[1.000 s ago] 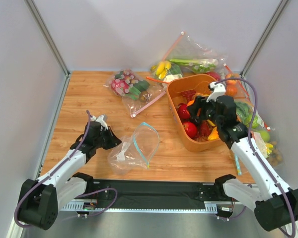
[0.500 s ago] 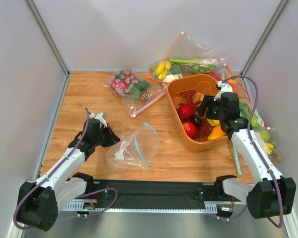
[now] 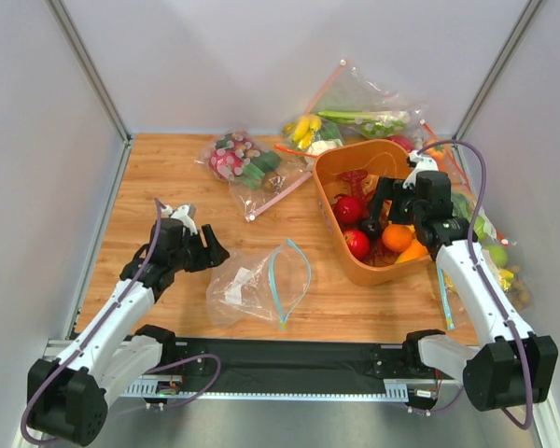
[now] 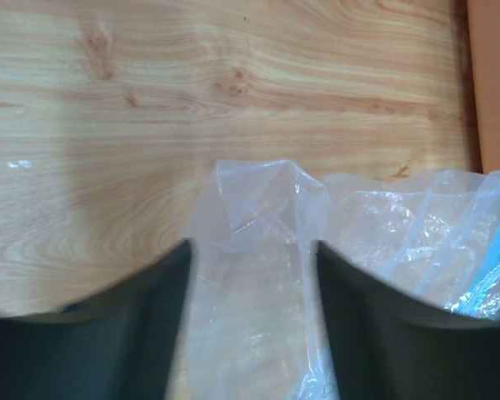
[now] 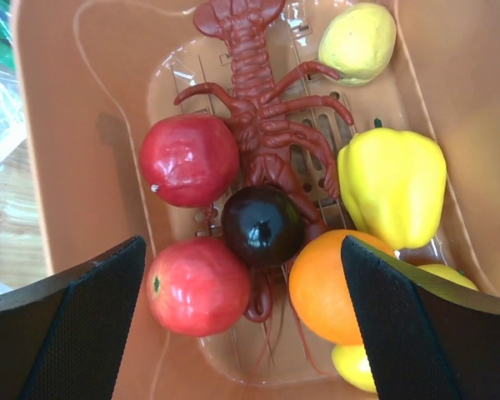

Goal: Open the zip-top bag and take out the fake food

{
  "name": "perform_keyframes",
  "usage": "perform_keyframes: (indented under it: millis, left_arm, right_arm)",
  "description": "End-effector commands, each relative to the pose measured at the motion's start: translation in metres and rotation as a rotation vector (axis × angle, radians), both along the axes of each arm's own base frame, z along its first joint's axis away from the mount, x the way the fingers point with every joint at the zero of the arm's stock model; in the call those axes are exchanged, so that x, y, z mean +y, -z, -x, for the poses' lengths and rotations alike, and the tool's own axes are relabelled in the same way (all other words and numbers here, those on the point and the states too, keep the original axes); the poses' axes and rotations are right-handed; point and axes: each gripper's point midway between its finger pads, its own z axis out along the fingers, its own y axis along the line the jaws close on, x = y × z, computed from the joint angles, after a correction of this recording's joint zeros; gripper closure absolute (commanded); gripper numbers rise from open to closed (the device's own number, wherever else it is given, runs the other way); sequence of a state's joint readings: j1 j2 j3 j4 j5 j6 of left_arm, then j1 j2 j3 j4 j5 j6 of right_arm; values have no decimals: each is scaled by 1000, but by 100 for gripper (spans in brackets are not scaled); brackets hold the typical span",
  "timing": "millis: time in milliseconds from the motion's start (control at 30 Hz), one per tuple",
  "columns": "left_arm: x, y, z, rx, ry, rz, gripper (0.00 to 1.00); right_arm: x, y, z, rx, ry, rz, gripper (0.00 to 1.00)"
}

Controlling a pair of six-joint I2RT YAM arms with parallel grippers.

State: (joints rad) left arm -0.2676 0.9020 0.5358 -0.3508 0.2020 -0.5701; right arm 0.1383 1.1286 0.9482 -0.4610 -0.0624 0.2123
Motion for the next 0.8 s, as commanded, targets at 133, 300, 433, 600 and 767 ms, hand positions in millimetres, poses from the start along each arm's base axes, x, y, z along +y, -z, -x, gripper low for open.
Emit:
perform_keyframes:
  millis: [133, 300, 433, 600, 767]
  left_arm:
    - [22, -57, -2, -142, -21, -102, 1]
    - [36, -99, 1, -220, -47, -163, 1]
    - [45, -140, 7, -306, -66, -186, 1]
    - [66, -187, 16, -405, -122, -250, 1]
    - [77, -210, 22, -441, -148, -294, 1]
  right_arm:
    - [-6, -57, 6, -115, 8, 9, 0]
    - [-5, -77, 17, -175, -7, -3, 0]
    - [0, -89, 26, -215, -36, -25, 0]
    - [5, -107, 36, -279, -72, -47, 0]
    - [4, -114, 39, -303, -70, -46, 0]
